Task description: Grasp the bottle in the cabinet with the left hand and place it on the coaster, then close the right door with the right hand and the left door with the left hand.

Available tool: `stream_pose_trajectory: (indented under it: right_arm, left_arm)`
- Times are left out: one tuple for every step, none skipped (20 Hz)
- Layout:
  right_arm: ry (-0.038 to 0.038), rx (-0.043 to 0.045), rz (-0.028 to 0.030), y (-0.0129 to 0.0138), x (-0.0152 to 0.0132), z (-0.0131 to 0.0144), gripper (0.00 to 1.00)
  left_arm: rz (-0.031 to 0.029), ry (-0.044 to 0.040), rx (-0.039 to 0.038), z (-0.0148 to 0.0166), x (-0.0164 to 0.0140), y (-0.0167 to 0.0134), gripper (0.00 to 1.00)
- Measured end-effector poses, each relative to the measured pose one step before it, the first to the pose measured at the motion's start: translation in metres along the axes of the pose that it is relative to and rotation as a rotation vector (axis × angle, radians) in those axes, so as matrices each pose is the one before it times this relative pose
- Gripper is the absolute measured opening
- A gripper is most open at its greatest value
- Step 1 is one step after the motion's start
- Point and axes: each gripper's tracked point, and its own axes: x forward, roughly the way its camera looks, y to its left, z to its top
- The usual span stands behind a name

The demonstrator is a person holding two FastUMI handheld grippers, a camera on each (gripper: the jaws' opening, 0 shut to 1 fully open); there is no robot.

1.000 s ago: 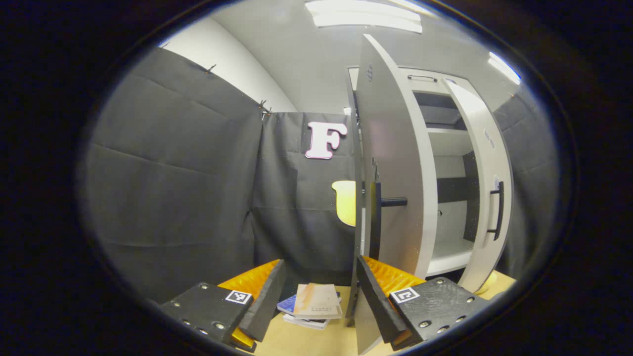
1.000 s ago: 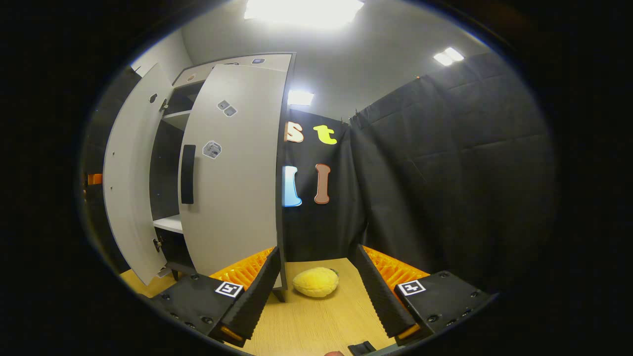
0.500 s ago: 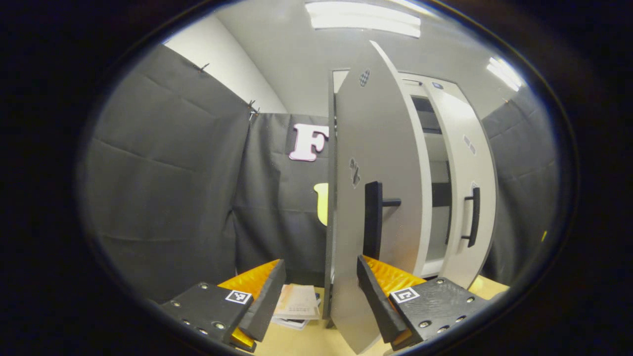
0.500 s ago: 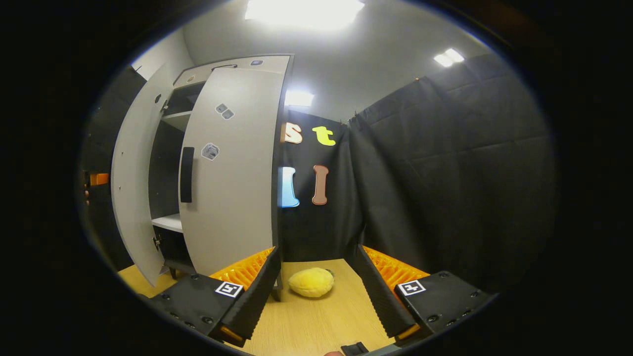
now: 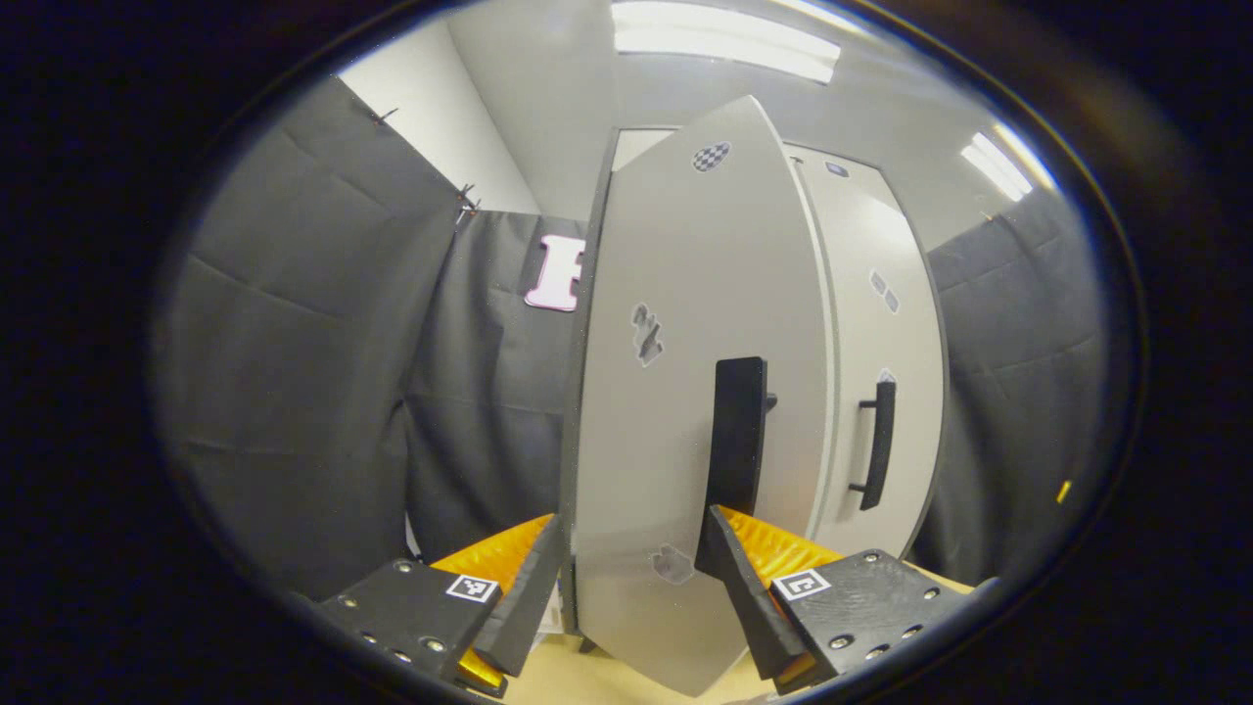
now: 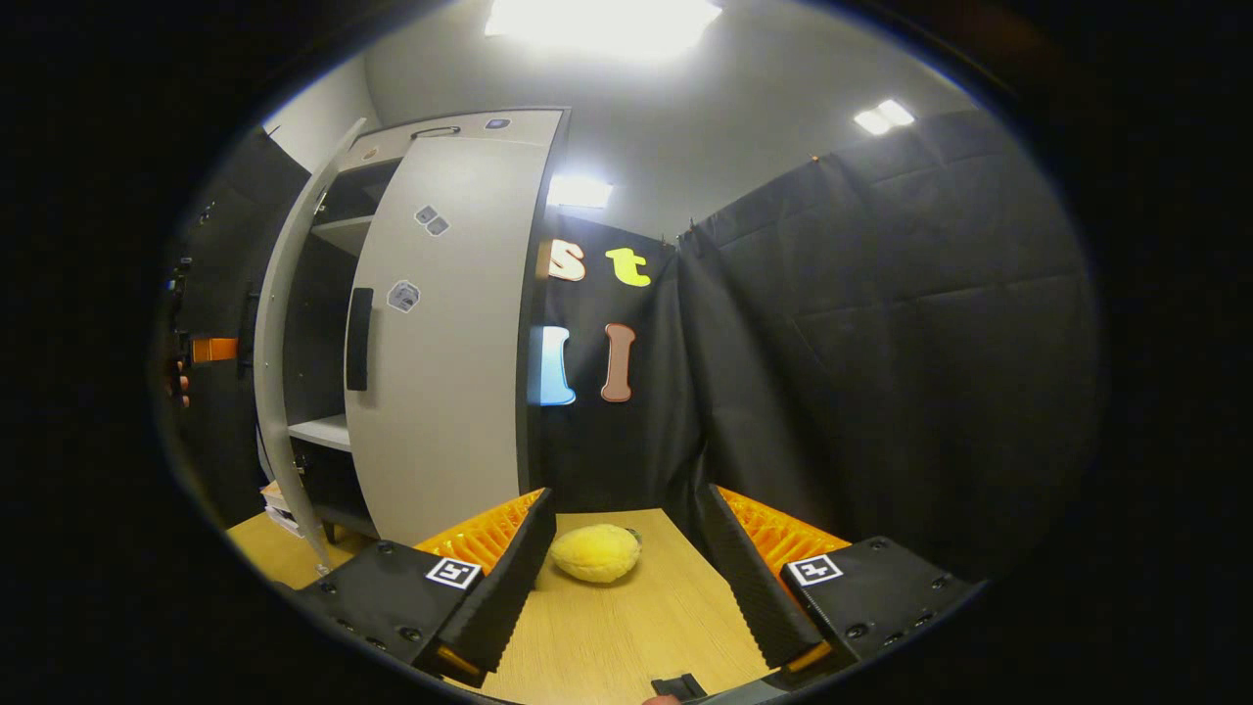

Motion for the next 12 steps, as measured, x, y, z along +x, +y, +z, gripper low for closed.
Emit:
stream_pose_trajectory:
  right_arm:
    - [0.00200, 0.00356, -0.00587, -0.00360, -0.00227, -0.00107, 0.98]
    - [0.00265, 0.00331, -0.00438, -0.00352, -0.00276, -0.00160, 0.98]
    - [0.00286, 0.00300, -0.00322, -0.00212, -0.00166, -0.00124, 0.98]
    - [0.00157, 0.00248, -0.00252, -0.00255, -0.00141, -0.00065, 0.98]
    - [0.00148, 0.00158, -0.00177, -0.00149, -0.00100, -0.00019, 0.98]
    - [0.00146, 0.00084, 0.00056, -0.00147, -0.00215, -0.00140, 0.98]
    - [0.00178, 0.00015, 0.00173, -0.00056, -0.00149, -0.00112, 0.98]
    - [0.00261, 0.00002, 0.00297, -0.00055, -0.00098, -0.00088, 0.98]
    - [0.00129, 0.00054, 0.00502, 0.00179, 0.00018, -0.00063, 0.98]
    - [0.00051, 0.00207, 0.00598, 0.00144, -0.00026, 0.00018, 0.98]
    - [-0.00118, 0.00225, 0.00915, 0.00238, 0.00021, 0.00068, 0.97]
    - [-0.00245, 0.00125, 0.00896, 0.00225, -0.00017, 0.00105, 0.98]
  left_arm:
    - [-0.01322, 0.00171, -0.00428, -0.00037, 0.00508, -0.00654, 0.92]
    - [-0.01164, 0.00170, -0.00214, -0.00083, 0.00797, -0.00951, 0.92]
    - [-0.00672, 0.00490, 0.00063, -0.00032, 0.01064, -0.00926, 0.92]
    - [0.00017, -0.00816, 0.00910, 0.00091, 0.00500, -0.00535, 0.93]
    - [-0.00089, -0.00290, 0.00932, -0.00344, -0.00032, -0.00461, 0.92]
    - [0.00052, -0.00328, 0.00473, -0.00066, 0.00002, -0.00132, 0.92]
    - [-0.00082, -0.00088, 0.00349, -0.00011, -0.00041, -0.00097, 0.86]
    - [-0.00053, 0.00000, 0.00015, -0.00026, -0.00247, 0.00195, 0.86]
    - [-0.00250, 0.00468, 0.00028, 0.00022, -0.00123, -0.00033, 0.86]
    - [0.00135, 0.00807, 0.00007, -0.00311, -0.00098, 0.00198, 0.86]
    - [0.00502, 0.00374, 0.00338, -0.00008, -0.00039, 0.00079, 0.86]
    - [0.00481, -0.00025, 0.00321, -0.00108, -0.00199, 0.00047, 0.86]
